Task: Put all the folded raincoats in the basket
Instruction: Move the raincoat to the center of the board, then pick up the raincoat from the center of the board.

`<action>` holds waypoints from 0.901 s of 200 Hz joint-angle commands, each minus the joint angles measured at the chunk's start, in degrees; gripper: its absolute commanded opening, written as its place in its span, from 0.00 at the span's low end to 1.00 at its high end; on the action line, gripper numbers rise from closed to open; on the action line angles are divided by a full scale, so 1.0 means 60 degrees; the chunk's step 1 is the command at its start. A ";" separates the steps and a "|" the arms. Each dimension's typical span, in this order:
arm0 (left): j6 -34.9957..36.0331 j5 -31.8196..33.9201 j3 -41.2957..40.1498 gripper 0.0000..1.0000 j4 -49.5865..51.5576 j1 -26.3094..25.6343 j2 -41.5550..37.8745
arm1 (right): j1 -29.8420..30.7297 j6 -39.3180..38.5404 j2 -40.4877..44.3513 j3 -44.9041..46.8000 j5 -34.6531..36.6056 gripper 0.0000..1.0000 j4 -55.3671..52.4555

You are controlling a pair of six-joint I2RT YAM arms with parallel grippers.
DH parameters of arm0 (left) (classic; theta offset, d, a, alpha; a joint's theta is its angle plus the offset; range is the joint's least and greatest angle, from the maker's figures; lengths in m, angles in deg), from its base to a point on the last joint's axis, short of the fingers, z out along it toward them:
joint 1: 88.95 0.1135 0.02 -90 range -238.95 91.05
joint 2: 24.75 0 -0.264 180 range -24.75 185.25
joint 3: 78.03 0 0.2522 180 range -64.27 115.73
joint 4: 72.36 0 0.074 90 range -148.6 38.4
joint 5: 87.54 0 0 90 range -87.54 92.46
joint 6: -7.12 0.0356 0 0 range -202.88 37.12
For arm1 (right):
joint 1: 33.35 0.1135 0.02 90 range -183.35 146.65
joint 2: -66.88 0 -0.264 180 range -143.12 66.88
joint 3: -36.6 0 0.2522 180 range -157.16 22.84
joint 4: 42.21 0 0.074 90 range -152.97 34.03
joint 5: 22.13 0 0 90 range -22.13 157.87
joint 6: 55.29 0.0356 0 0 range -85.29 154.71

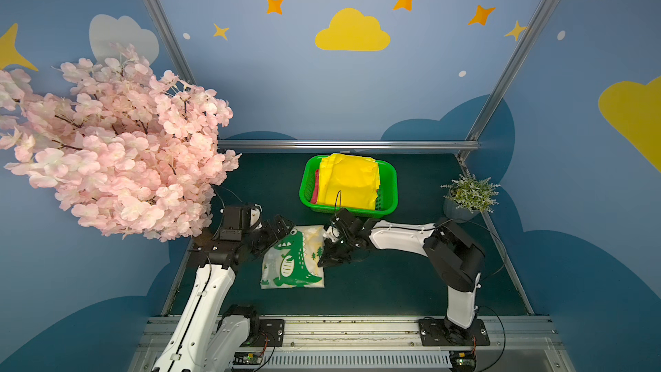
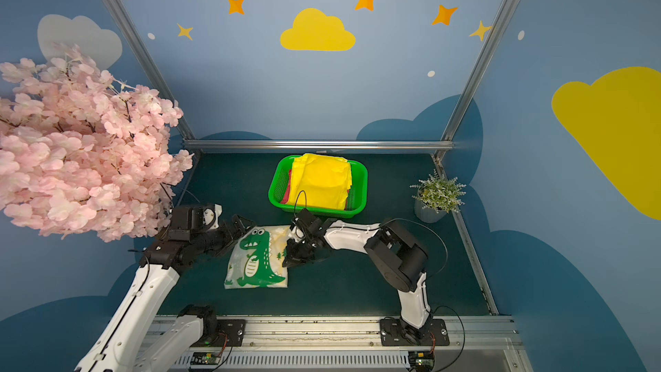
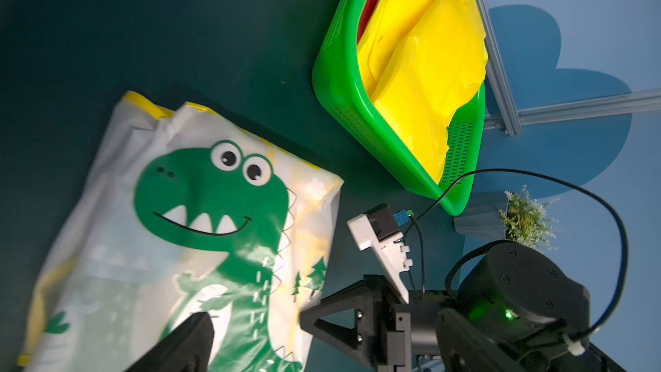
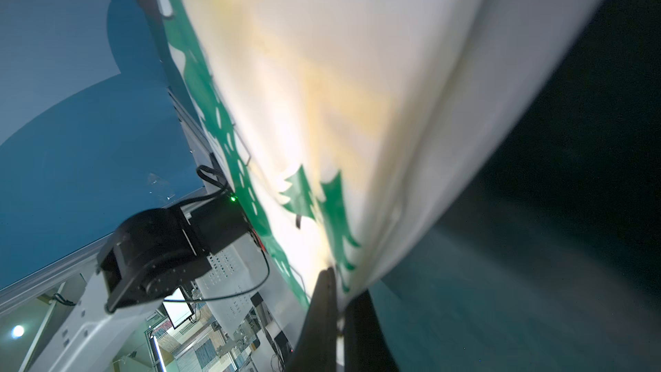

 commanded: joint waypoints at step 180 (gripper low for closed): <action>-0.1284 -0.0429 -0.3323 0.94 -0.4711 -0.2917 0.2719 | -0.1981 -0.2545 0.1936 0.2444 0.0214 0.00 -0.2902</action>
